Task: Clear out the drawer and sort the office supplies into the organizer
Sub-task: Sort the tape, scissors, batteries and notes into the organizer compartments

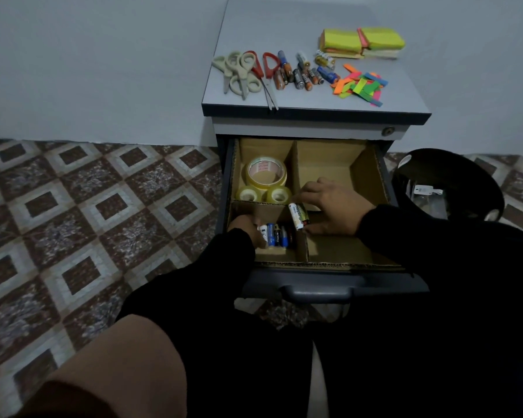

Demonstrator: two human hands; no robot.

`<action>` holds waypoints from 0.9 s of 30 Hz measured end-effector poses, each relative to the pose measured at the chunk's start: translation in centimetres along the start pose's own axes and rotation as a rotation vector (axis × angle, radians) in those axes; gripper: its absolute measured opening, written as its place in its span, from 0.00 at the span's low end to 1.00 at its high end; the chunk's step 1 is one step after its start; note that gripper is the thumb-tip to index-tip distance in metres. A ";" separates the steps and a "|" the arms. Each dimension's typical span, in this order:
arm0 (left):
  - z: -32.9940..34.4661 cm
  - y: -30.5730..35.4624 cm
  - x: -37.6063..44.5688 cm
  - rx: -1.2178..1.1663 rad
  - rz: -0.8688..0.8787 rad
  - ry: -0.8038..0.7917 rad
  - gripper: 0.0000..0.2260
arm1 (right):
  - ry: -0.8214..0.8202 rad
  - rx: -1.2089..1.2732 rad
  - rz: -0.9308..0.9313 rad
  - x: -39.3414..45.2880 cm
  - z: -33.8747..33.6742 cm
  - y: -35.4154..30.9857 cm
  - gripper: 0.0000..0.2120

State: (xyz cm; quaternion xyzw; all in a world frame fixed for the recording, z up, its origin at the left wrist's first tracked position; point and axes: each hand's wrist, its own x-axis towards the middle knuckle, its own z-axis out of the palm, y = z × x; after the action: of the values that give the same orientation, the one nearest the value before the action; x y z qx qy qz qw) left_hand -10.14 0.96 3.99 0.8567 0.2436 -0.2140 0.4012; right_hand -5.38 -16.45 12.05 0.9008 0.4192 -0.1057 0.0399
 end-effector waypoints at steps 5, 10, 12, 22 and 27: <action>0.2 0.3 -0.1 0.077 0.030 -0.074 0.32 | 0.017 0.006 -0.008 0.3 -0.3 -0.1 0.29; 0.1 0.0 0.0 0.110 -0.022 -0.060 0.26 | 0.021 0.014 -0.016 0.7 -0.3 -0.4 0.29; 0.0 -0.1 0.0 0.029 -0.059 -0.077 0.25 | 0.019 0.016 -0.020 0.8 -0.2 -0.6 0.30; 0.4 -0.5 0.2 -0.151 -0.066 -0.048 0.26 | 0.031 0.000 -0.024 1.2 -0.3 -1.0 0.30; 0.3 -0.6 0.2 -0.320 -0.092 -0.078 0.22 | 0.023 -0.005 -0.023 1.0 -0.4 -1.2 0.30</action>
State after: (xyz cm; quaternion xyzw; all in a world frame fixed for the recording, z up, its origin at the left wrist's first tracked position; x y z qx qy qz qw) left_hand -10.43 1.14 3.35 0.7609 0.2978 -0.2235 0.5315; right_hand -5.59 -14.88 12.23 0.8969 0.4304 -0.0945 0.0362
